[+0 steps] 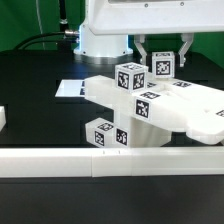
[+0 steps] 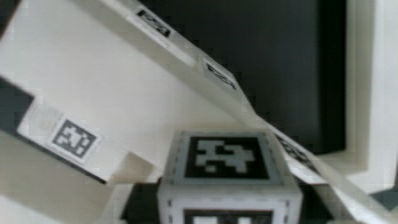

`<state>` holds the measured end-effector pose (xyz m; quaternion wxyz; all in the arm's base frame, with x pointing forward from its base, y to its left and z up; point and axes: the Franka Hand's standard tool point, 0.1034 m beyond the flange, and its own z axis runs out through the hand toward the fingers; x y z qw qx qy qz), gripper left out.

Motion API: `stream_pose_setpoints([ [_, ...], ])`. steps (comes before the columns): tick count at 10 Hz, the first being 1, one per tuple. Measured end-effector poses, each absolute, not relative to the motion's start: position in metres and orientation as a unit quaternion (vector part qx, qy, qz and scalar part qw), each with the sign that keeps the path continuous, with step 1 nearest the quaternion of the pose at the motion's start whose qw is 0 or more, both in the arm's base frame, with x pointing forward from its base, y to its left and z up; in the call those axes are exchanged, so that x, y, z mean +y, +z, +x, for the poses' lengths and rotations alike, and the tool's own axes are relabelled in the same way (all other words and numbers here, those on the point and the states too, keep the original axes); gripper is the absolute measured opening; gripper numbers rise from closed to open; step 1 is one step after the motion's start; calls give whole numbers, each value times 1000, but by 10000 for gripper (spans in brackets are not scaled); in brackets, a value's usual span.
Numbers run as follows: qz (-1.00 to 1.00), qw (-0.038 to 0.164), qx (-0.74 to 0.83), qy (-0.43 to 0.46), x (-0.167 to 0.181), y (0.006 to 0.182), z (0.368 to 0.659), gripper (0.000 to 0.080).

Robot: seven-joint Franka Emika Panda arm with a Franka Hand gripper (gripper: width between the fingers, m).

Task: Assemble chair

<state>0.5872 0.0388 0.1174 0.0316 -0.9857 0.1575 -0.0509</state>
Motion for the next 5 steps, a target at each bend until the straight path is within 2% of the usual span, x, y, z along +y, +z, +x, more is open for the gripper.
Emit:
stream_pose_setpoints([
  [5,-937,49,342,-56,44,118,589,284],
])
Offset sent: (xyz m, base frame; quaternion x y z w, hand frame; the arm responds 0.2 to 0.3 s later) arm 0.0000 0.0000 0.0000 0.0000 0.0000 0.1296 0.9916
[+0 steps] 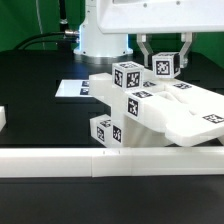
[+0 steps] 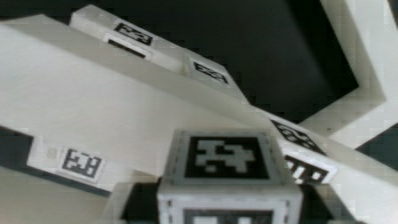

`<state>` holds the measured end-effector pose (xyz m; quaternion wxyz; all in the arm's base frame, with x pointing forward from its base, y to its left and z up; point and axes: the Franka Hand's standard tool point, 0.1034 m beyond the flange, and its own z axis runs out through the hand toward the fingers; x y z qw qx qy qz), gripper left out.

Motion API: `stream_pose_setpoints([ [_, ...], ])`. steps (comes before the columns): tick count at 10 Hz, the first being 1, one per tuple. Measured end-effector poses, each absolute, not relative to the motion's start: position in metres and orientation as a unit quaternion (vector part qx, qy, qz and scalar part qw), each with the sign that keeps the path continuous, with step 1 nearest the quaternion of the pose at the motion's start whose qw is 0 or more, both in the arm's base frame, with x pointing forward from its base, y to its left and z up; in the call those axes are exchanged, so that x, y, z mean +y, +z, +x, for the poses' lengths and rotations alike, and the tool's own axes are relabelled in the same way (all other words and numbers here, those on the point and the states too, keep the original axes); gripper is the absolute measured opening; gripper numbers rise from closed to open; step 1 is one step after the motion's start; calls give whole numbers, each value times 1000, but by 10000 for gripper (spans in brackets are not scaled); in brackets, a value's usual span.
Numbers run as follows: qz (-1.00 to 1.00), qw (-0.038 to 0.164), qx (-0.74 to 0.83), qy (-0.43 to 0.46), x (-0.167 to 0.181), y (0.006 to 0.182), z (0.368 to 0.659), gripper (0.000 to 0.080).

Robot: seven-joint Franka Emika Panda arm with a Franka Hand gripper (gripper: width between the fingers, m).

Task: Assemble chair

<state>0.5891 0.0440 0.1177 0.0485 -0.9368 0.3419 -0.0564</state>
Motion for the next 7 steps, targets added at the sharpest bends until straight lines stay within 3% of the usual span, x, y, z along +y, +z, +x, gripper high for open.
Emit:
stream_pose_setpoints([
  [2,-918,56,388,-53,45,118,589,284],
  [5,-799,103,590,-55,44,117,589,284],
  [7,-711,122,691,-38,48,117,589,284],
])
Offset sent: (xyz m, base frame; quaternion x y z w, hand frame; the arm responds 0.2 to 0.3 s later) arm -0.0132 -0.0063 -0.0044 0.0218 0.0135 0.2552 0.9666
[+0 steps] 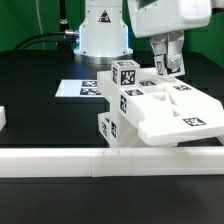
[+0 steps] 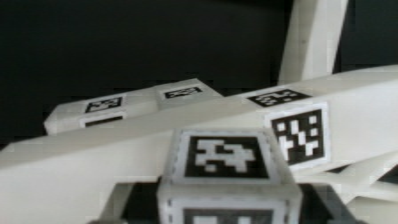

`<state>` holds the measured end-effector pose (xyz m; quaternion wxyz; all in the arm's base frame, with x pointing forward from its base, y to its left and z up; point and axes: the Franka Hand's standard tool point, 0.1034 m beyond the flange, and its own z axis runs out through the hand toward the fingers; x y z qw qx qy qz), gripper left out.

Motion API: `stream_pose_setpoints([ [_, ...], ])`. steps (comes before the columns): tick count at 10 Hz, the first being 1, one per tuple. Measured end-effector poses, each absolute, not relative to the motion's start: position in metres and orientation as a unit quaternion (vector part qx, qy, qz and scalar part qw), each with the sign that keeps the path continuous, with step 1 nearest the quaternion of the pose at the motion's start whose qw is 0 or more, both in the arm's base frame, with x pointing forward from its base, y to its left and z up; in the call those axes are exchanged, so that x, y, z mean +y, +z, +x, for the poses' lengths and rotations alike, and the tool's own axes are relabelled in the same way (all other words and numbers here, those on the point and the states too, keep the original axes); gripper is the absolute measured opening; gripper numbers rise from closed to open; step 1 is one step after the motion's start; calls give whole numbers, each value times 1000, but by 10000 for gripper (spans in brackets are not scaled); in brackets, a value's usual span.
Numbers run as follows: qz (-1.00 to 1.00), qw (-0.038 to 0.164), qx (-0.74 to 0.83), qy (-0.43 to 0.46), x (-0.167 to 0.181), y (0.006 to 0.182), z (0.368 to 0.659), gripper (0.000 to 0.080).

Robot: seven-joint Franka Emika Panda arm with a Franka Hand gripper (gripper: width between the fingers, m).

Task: Assemble chair

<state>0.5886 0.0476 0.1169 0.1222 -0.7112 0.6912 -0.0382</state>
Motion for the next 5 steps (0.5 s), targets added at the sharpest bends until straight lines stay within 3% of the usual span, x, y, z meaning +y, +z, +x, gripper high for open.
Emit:
stream_pose_setpoints([
  [2,-709,122,694,-37,50,117,589,284],
  [3,-723,120,679,-38,50,117,588,368],
  [4,-737,122,664,-43,52,119,591,545],
  [5,-755,123,642,-52,52,119,592,545],
])
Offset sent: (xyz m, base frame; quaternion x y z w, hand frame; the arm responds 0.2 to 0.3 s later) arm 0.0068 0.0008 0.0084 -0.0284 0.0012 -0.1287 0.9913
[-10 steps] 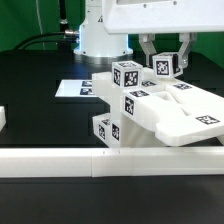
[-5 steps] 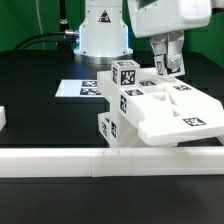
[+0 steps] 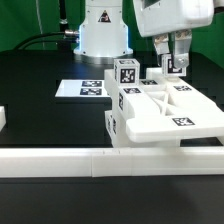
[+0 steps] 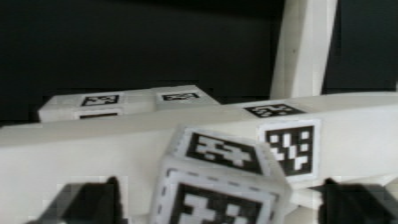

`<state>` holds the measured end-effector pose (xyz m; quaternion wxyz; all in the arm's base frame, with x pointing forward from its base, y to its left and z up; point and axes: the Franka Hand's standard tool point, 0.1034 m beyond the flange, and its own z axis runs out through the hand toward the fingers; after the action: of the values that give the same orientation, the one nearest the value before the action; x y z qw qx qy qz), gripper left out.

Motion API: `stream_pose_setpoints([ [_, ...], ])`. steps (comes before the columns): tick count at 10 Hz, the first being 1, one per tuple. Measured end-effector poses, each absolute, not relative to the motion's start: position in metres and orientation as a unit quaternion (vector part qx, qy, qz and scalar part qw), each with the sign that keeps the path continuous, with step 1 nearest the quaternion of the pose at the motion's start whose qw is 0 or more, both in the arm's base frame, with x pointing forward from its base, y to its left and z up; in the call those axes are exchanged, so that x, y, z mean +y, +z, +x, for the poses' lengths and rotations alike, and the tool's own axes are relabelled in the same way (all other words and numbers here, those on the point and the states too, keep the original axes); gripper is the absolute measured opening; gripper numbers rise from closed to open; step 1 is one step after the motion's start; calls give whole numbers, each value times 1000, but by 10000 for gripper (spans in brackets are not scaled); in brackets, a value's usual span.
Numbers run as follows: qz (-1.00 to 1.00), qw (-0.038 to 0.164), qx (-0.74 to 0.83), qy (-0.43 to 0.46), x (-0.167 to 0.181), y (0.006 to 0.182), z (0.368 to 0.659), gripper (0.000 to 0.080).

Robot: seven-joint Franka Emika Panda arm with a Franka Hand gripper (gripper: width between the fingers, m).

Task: Assemble chair

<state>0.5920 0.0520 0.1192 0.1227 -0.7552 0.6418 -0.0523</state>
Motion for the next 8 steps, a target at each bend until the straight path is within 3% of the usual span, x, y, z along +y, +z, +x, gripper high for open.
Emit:
stream_pose_setpoints([
  [1,-786,119,604,-58,51,118,592,631],
  [2,-808,117,575,-62,51,118,592,644],
  [8,-964,52,257,-35,68,121,595,648],
])
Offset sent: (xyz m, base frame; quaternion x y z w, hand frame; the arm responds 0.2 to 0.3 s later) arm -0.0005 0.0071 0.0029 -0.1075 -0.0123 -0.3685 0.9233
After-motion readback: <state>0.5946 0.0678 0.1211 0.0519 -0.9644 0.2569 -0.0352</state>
